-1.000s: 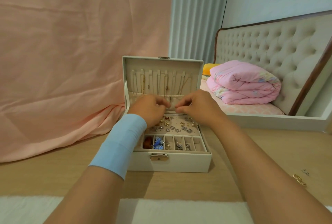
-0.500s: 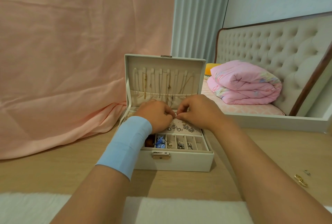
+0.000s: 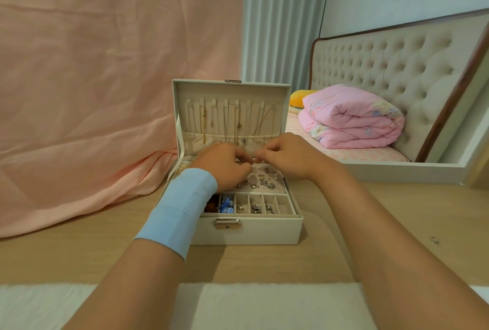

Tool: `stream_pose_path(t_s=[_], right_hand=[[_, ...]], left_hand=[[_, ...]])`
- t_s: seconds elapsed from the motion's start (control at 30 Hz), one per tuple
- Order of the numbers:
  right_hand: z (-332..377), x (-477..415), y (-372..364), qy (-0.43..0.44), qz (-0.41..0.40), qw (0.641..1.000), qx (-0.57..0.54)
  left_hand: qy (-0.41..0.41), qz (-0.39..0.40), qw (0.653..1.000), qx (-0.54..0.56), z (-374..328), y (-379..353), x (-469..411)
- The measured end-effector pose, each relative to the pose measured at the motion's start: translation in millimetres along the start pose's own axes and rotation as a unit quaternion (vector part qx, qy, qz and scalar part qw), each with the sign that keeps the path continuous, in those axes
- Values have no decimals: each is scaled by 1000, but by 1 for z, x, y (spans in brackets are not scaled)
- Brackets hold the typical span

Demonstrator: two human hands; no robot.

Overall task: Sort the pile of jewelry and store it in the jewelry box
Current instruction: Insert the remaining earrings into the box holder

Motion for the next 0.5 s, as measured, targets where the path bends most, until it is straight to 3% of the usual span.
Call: stream_pose_path(t_s=[0.23, 0.5], right_hand=[[-30, 48, 37, 4, -3, 1000, -7], [-103, 130, 108, -105, 28, 992, 59]], left_hand=[[-58, -32, 998, -8, -53, -12, 3], [-120, 20, 993, 2, -148, -57, 18]])
Point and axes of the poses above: each hand's wrist, its own x-axis away from the middle knuckle, its own y-axis out of the back of the hand, z = x × y, the point moved 1 cm from there along -x, towards the middle knuckle, and after that the axes turned 10 degrees about -y, right-handed, at the moved point
